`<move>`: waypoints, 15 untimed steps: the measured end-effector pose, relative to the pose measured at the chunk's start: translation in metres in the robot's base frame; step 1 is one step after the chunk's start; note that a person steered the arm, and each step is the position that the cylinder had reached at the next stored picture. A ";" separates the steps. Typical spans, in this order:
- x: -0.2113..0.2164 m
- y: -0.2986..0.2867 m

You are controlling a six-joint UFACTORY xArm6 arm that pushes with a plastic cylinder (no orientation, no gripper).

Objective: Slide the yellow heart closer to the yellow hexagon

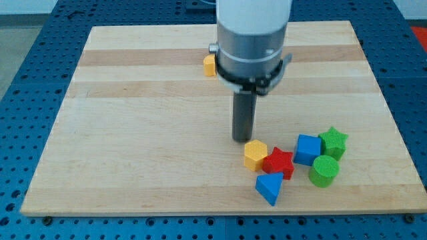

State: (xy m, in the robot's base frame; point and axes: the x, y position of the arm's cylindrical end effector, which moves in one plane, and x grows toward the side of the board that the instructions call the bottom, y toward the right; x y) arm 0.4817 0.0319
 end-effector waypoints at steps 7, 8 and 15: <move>-0.065 -0.101; -0.061 -0.112; -0.007 -0.107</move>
State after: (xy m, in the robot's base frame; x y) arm 0.4747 -0.0747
